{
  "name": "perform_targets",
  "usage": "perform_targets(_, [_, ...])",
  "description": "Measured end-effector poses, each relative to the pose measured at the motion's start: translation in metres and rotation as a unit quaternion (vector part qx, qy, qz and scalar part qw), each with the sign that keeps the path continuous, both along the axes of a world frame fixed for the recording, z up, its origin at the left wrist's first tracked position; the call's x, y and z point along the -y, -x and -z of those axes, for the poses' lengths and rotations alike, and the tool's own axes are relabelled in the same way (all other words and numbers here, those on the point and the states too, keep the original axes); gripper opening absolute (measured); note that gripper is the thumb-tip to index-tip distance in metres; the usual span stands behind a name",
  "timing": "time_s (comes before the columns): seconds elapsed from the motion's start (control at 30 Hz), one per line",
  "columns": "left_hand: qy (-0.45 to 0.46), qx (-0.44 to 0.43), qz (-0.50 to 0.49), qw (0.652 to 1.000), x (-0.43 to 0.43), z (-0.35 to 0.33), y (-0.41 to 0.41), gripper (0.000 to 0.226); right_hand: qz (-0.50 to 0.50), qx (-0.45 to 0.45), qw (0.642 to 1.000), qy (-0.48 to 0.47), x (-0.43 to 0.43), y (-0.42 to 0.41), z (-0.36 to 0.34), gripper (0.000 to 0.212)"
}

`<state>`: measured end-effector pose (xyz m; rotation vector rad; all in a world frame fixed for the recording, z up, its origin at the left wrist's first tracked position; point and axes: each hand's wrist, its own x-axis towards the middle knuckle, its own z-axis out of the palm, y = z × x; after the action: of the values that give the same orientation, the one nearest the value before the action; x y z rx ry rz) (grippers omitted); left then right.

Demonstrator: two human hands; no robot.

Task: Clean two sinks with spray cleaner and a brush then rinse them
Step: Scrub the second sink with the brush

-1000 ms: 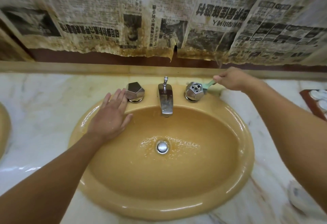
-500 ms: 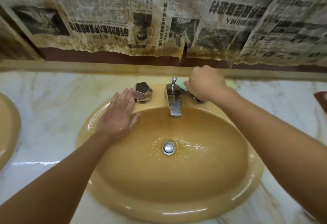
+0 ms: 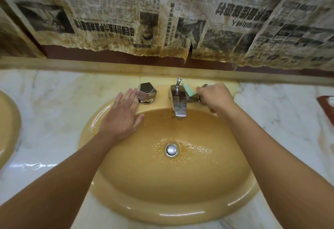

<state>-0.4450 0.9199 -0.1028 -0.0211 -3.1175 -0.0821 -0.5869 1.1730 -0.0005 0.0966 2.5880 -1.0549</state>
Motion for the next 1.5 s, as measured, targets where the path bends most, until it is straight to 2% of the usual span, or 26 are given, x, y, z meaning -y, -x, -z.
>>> perform_targets(0.07, [0.001, 0.003, 0.001, 1.000, 0.000, 0.000, 0.000, 0.081, 0.043, 0.035, 0.993, 0.103, -0.001, -0.001, -0.006, 0.037])
perform_targets(0.1, [0.000, 0.003, 0.001, 1.000, 0.000, 0.000, 0.000, 0.081, 0.033, 0.017, 0.994, 0.101, -0.003, -0.002, -0.010, 0.039])
perform_targets(0.23, [-0.003, 0.006, 0.000, 1.000, 0.000, -0.001, 0.001, 0.083, -0.106, -0.103, 0.989, -0.029, -0.021, -0.014, -0.036, 0.047])
perform_targets(0.33, [-0.008, 0.006, -0.003, 1.000, 0.000, -0.001, 0.001, 0.084, -0.234, -0.051, 0.969, -0.065, -0.028, -0.010, -0.057, 0.049])
perform_targets(0.43, [-0.010, 0.007, -0.004, 1.000, 0.000, -0.001, 0.001, 0.084, -0.268, -0.083, 0.952, -0.127, -0.012, 0.005, -0.059, 0.041])
perform_targets(0.53, [-0.014, 0.008, -0.004, 1.000, 0.001, -0.001, 0.000, 0.084, -0.309, -0.146, 0.917, -0.206, 0.012, 0.009, -0.062, 0.027])
perform_targets(0.63, [-0.016, 0.007, -0.003, 1.000, 0.000, -0.002, 0.001, 0.085, -0.352, -0.105, 0.910, -0.190, 0.018, 0.018, -0.071, 0.020])
perform_targets(0.7, [-0.020, 0.007, -0.004, 1.000, -0.001, -0.002, 0.000, 0.085, -0.333, -0.126, 0.915, -0.192, 0.020, 0.020, -0.068, 0.019])
perform_targets(0.8, [-0.018, 0.005, -0.005, 1.000, -0.001, -0.002, 0.000, 0.082, -0.352, -0.188, 0.891, -0.216, 0.024, 0.008, -0.060, 0.024])
perform_targets(0.87, [-0.018, 0.002, -0.006, 1.000, -0.001, -0.003, 0.000, 0.078, -0.394, -0.159, 0.882, -0.204, 0.022, 0.005, -0.065, 0.023])
perform_targets(0.93, [-0.023, 0.005, -0.008, 1.000, -0.001, -0.003, 0.001, 0.075, -0.392, -0.124, 0.891, -0.191, 0.019, 0.008, -0.073, 0.020])
perform_targets(1.03, [-0.023, 0.010, -0.008, 1.000, -0.001, -0.004, 0.000, 0.074, -0.345, -0.150, 0.911, -0.169, 0.012, 0.007, -0.071, 0.018])
perform_targets(1.17, [-0.025, 0.011, -0.009, 1.000, -0.002, -0.005, 0.000, 0.074, -0.404, -0.066, 0.900, -0.146, -0.003, -0.001, -0.076, 0.015])
perform_targets(1.3, [-0.023, 0.009, -0.008, 1.000, -0.002, -0.004, 0.000, 0.075, -0.324, -0.134, 0.931, -0.106, -0.016, 0.000, -0.067, 0.021])
perform_targets(1.33, [-0.025, 0.006, -0.008, 1.000, -0.001, -0.003, 0.000, 0.077, -0.334, -0.114, 0.930, -0.105, -0.018, -0.001, -0.065, 0.017])
perform_targets(1.43, [-0.027, 0.004, -0.006, 1.000, 0.000, -0.002, 0.001, 0.081, -0.370, -0.043, 0.923, -0.095, -0.025, -0.006, -0.068, 0.033])
perform_targets(1.5, [-0.025, 0.004, -0.004, 1.000, 0.000, -0.002, 0.000, 0.083, -0.308, -0.099, 0.942, -0.092, -0.030, -0.004, -0.065, 0.024])
